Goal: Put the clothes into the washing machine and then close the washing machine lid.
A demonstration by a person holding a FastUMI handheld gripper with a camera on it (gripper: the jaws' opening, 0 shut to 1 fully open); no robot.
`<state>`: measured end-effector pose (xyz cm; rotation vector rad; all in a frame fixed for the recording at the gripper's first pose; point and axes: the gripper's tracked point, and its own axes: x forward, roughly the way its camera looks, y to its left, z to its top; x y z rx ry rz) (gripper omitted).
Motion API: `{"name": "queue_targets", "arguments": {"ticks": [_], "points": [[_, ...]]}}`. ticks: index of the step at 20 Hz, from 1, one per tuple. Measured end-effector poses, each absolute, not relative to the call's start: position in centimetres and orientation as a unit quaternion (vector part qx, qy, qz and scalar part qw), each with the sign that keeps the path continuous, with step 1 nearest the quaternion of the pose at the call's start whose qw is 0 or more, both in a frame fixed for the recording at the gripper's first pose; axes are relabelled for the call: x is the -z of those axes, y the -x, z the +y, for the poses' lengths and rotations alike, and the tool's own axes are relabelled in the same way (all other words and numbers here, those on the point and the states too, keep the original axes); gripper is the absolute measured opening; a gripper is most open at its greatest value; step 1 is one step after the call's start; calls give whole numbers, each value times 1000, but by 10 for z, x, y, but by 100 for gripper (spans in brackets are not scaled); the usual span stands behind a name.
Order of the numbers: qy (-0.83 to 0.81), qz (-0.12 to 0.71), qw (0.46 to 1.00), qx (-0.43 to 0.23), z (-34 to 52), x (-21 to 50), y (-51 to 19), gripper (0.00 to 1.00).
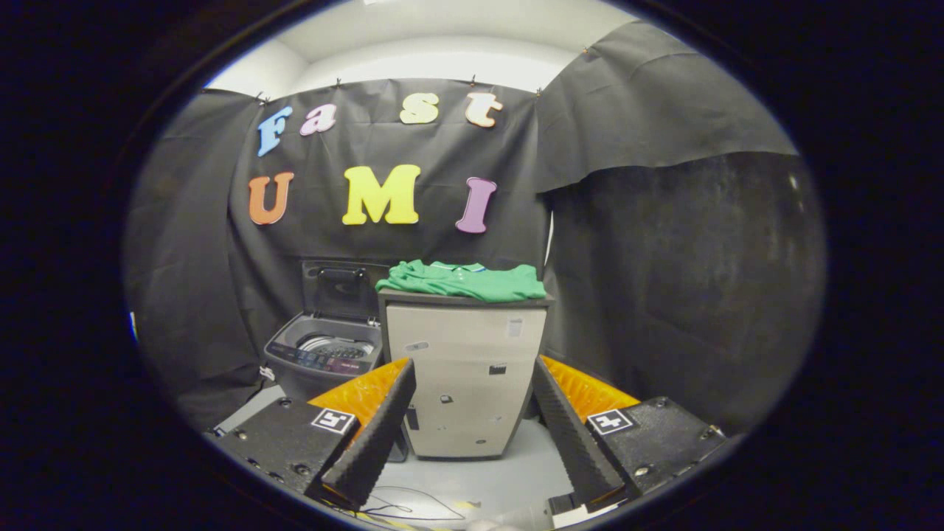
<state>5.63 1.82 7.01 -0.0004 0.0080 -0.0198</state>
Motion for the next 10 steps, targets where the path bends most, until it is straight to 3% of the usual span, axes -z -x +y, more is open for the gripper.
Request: {"name": "queue_targets", "arguments": {"ticks": [10], "points": [[-9, -5, 1000, -3, 15, -198, -208, 99]]}}
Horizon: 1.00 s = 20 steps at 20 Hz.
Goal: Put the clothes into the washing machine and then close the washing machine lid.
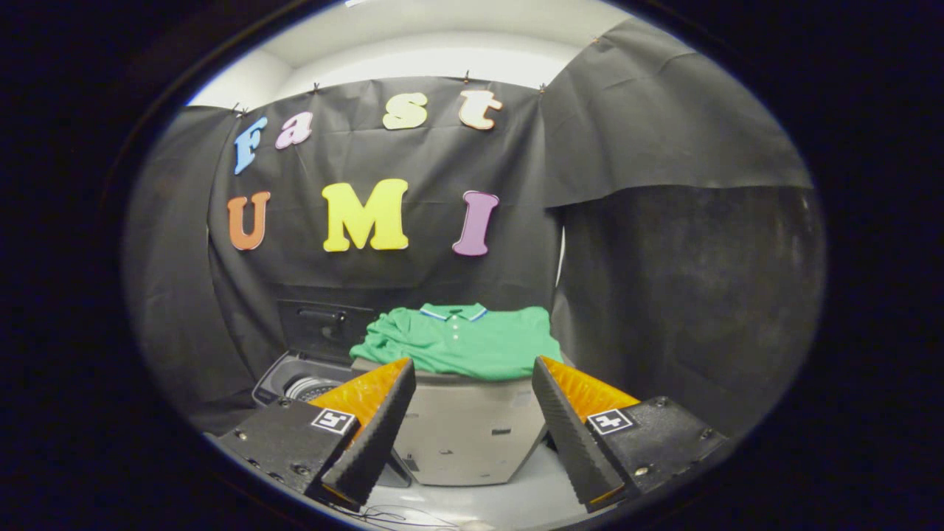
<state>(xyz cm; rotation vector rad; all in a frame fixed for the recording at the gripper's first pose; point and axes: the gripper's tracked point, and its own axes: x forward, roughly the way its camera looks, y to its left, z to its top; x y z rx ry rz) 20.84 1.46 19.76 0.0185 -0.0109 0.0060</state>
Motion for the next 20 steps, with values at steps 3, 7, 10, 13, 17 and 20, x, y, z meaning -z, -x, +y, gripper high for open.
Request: {"name": "queue_targets", "arguments": {"ticks": [3, 7, 10, 13, 17, 20], "points": [[-23, -14, 999, -29, 27, -236, -262, 99], [-38, 14, 998, -40, 33, -259, -344, 99], [-34, 50, 997, -46, 39, -257, -399, 99], [-22, 101, 993, -53, 46, -237, -449, 99], [-34, 172, 983, -62, 56, -199, -496, 99], [-31, 227, 972, -57, 60, -163, -521, 99]]}}
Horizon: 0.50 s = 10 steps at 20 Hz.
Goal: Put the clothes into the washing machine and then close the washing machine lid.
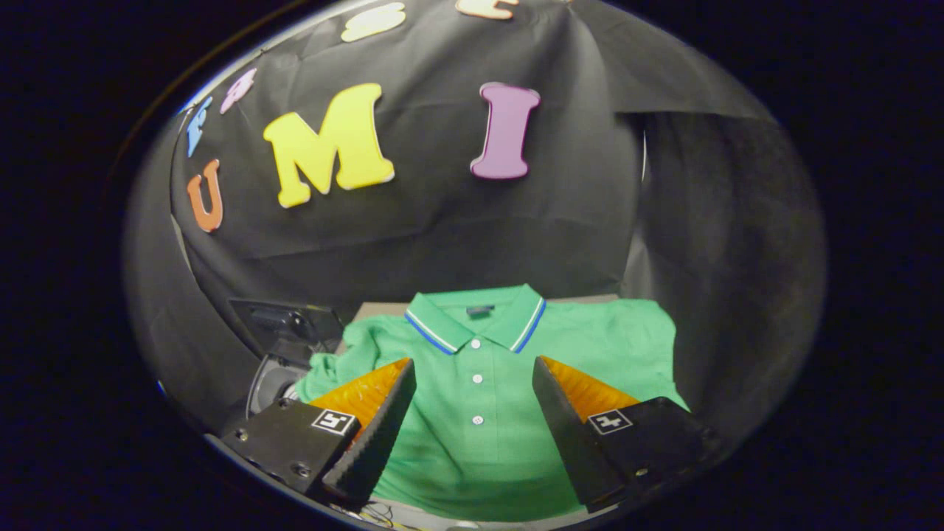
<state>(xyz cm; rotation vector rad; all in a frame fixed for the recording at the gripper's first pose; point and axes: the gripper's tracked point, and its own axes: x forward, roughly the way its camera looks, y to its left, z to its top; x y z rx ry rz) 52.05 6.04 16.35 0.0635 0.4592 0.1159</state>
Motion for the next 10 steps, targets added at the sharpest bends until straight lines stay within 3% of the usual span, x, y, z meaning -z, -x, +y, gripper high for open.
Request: {"name": "queue_targets", "arguments": {"ticks": [5, 10], "points": [[-26, 285, 957, -46, 60, -121, -532, 99], [3, 290, 956, -44, 63, -124, -533, 97]]}}
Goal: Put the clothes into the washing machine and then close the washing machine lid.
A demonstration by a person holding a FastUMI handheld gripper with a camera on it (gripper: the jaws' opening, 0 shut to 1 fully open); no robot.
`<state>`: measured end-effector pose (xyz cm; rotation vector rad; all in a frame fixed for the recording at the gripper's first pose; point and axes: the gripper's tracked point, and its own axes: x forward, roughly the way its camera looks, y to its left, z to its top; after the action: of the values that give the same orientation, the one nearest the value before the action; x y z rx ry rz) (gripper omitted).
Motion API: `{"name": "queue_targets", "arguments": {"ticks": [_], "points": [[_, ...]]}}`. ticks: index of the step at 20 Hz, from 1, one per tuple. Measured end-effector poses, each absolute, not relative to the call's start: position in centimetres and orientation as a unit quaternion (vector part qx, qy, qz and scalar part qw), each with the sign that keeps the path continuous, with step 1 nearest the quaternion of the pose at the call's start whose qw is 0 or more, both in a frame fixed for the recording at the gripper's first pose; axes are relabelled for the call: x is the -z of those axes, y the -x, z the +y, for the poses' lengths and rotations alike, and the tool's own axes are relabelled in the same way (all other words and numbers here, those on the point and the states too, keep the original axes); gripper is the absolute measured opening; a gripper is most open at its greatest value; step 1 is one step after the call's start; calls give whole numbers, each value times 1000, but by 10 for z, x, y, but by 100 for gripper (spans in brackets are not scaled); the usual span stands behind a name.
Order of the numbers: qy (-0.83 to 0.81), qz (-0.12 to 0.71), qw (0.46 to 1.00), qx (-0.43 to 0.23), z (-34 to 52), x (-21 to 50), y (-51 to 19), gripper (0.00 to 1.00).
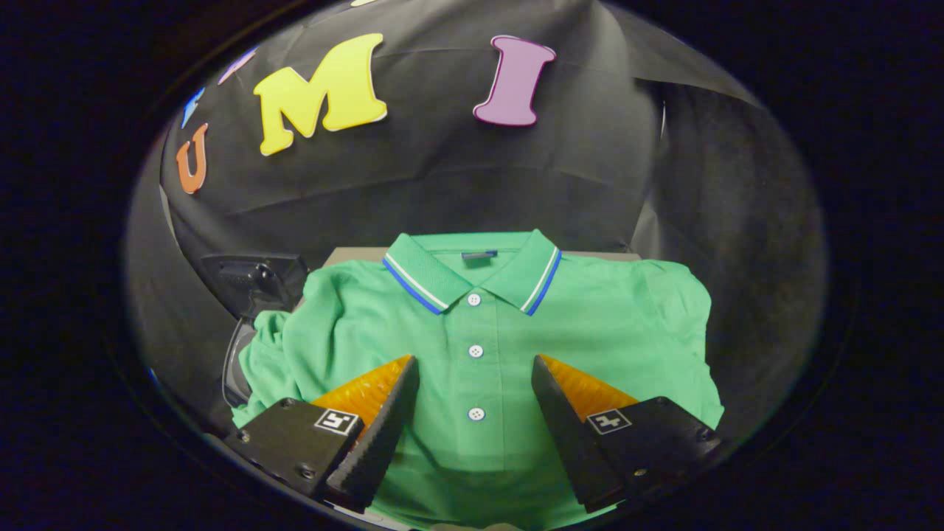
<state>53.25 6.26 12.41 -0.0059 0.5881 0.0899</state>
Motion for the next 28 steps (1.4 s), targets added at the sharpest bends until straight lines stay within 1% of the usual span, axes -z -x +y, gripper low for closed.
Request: {"name": "queue_targets", "arguments": {"ticks": [8, 12, 14, 19, 21, 26, 28], "points": [[1, 292, 955, -42, 63, -126, -533, 96], [4, 299, 954, -36, 67, -126, -532, 88], [10, 295, 955, -38, 74, -123, -533, 73], [-5, 302, 953, -7, 85, -125, -528, 12], [-17, 304, 953, -12, 89, -126, -525, 7], [-42, 259, 964, -33, 102, -142, -500, 5], [-53, 235, 970, -40, 113, -162, -487, 5]]}}
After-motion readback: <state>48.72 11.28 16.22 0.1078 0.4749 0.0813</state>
